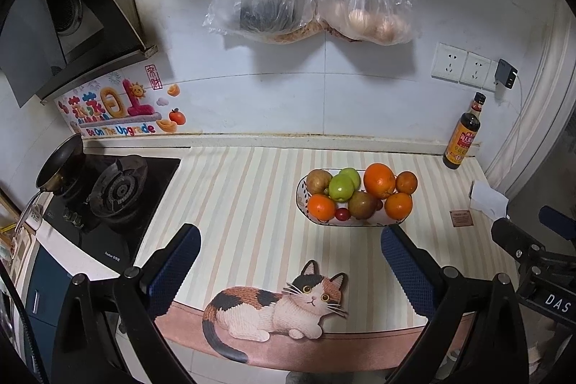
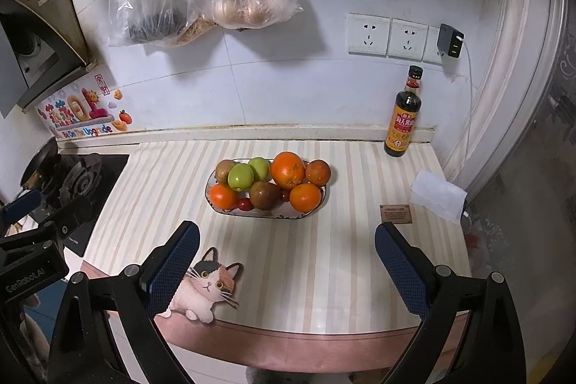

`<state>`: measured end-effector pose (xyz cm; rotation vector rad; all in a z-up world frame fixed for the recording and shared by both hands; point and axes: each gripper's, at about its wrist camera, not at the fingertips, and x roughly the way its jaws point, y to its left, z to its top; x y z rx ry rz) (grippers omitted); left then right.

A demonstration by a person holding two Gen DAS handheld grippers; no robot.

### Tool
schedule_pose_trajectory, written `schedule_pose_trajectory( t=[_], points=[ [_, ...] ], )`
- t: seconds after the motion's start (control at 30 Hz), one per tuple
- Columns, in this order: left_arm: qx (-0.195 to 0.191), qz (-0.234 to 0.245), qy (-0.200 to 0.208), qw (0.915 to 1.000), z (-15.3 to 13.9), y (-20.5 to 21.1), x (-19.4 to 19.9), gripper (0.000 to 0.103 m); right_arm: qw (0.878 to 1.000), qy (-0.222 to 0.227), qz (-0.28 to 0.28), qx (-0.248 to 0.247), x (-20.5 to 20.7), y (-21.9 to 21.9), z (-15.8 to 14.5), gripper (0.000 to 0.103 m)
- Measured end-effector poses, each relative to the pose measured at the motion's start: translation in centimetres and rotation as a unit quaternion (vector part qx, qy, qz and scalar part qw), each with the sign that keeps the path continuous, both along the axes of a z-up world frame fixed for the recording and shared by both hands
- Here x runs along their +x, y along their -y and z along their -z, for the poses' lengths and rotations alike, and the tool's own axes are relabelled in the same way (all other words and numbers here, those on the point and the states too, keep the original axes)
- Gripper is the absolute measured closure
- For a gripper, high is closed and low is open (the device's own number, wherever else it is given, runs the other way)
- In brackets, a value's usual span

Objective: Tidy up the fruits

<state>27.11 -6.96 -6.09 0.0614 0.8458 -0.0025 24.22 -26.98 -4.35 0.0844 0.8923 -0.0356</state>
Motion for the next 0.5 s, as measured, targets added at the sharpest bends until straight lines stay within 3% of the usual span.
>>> schedule_pose_trajectory(
  t=[0.5],
  points=[
    [0.004, 0.004, 0.0, 1.0, 0.4, 0.5, -1.1, 0.0, 1.0, -0.009, 0.01, -0.018, -0.5, 0.0, 0.6, 0.003]
  ],
)
